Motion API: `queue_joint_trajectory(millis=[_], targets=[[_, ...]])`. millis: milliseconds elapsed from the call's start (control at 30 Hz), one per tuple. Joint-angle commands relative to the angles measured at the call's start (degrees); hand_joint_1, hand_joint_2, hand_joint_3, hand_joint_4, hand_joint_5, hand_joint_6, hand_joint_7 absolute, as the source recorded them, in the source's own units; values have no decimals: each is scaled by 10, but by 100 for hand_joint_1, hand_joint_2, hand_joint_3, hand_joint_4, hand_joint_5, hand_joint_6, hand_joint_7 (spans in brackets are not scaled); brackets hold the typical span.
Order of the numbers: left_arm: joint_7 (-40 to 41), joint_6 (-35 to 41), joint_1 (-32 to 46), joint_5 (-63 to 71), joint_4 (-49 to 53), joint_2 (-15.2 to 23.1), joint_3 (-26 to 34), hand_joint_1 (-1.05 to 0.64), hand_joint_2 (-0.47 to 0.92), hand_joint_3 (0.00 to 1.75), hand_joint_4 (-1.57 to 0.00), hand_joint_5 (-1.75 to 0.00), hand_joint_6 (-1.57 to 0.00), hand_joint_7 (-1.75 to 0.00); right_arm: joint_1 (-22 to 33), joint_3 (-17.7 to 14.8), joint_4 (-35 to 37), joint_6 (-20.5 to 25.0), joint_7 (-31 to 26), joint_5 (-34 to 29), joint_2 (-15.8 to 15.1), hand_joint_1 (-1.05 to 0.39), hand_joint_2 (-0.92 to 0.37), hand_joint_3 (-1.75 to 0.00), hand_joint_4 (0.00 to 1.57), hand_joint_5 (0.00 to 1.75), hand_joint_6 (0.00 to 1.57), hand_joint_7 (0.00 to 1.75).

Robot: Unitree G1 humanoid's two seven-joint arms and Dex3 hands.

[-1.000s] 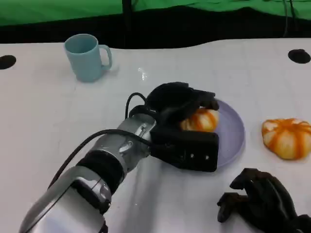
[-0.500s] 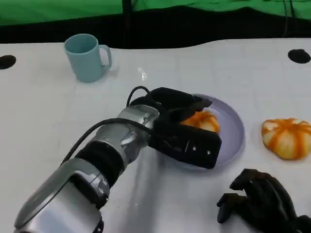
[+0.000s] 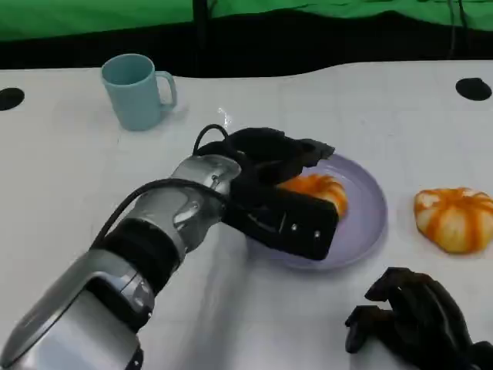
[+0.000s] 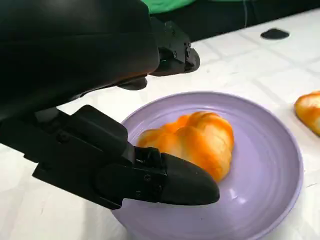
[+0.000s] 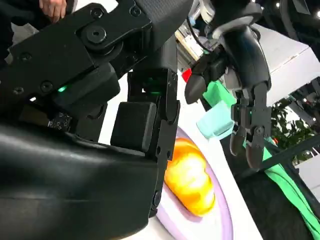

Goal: Grasp the bread from the table and place it into the plate.

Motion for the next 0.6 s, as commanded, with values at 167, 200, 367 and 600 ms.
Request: queue_joint_trajectory(millis=[167,200,367,600], targets=[[64,-59,91,-39,-96,55,51,-88,92,36,-27,-46,-23,-7,-1,-4,-1,-4,1,4,-7,-105,-73,0,157,75,157,38],[67,-61,97,-40,-103,57,53,-86,92,36,-29,-46,-23,-7,-1,-3,-1,-5,2,3,-7,-105,-74,-1,157,75,157,38],[128,-130,170,-78,-155,77,98,-66,92,37,-53,-58,-43,-15,-1,-4,-1,0,3,6,-9,-105,-73,0,157,75,157,38],[131,-217,242,-160,-177,78,153,-63,92,28,-53,-145,-42,-113,0,-5,-5,10,2,12,-7,-104,-72,0,157,73,157,37]])
